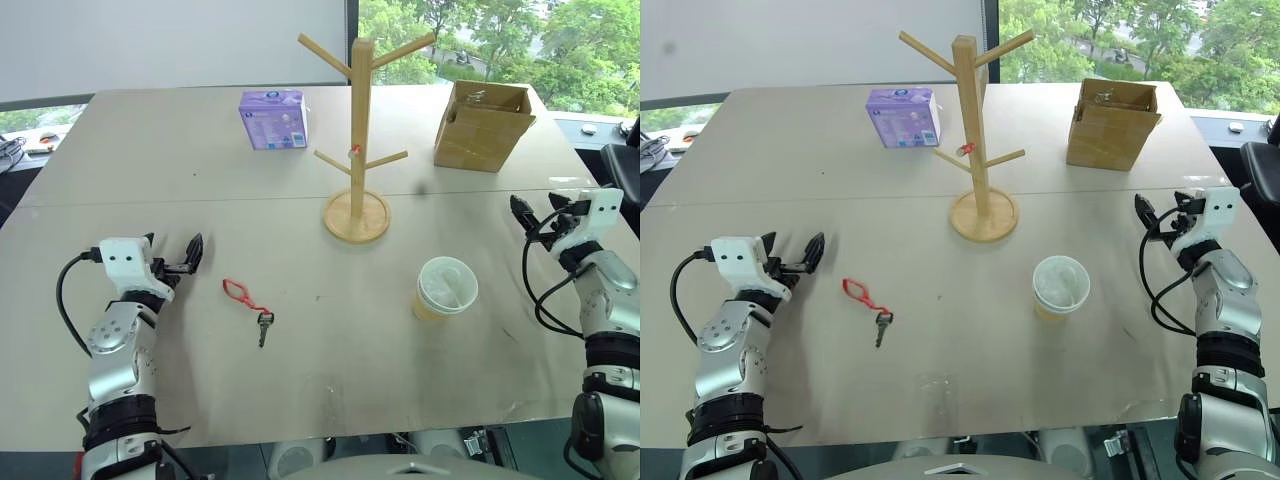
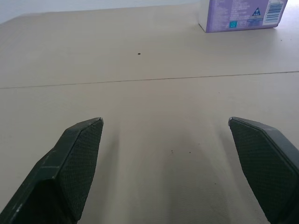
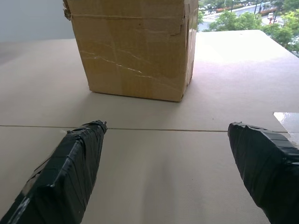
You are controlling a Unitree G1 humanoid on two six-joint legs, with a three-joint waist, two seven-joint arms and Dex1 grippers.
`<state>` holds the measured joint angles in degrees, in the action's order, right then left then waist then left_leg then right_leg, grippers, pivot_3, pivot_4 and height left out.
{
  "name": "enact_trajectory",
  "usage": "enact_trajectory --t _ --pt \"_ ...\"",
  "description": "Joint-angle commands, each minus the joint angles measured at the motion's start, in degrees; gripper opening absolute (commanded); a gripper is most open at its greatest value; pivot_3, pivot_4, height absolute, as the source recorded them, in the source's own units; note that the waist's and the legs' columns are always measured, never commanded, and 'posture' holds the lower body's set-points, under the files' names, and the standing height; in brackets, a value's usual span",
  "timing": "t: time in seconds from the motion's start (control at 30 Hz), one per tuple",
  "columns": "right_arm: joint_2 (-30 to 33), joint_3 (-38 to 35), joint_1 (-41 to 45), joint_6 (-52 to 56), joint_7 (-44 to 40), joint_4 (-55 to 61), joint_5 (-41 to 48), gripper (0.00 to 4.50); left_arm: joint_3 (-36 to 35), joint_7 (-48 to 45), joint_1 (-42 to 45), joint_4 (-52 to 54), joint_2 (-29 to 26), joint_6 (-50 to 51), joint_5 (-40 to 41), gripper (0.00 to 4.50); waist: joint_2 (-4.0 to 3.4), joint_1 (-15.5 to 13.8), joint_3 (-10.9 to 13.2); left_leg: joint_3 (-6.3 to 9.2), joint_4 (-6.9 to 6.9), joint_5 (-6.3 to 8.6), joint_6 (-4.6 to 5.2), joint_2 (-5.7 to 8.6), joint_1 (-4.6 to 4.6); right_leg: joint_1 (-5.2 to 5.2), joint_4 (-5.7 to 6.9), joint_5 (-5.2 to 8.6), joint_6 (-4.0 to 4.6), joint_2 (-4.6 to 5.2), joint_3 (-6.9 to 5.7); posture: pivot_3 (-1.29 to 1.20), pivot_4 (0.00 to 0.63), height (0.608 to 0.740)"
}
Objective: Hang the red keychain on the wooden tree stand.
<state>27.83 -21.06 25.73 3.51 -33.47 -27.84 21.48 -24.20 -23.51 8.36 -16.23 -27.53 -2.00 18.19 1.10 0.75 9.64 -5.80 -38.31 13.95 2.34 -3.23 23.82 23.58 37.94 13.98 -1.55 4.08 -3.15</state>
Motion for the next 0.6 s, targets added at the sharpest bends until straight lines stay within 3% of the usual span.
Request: enact_trajectory --t 0.03,0.6 --pt "0.97 -0.54 0.7 -0.84 -0.45 1.44 0.54 4.5 -1.09 0.47 0.26 3.3 -1.19 -0.48 0.33 4.47 0.0 0.0 0.0 0.0 0.0 0.0 0.0 0.0 0.0 0.0 0.0 0.0 0.0 0.0 0.0 0.0 0.15 0.74" --pt "1.37 -0.77 -0.27 -0.86 -1.72 1.48 0.56 4.5 -1.68 -0.64 0.28 5.0 -1.47 0.57 2.71 4.47 0.0 -0.01 0.0 0.0 0.0 0.0 0.0 0.0 0.0 0.0 0.0 0.0 0.0 0.0 0.0 0.0 0.15 0.74"
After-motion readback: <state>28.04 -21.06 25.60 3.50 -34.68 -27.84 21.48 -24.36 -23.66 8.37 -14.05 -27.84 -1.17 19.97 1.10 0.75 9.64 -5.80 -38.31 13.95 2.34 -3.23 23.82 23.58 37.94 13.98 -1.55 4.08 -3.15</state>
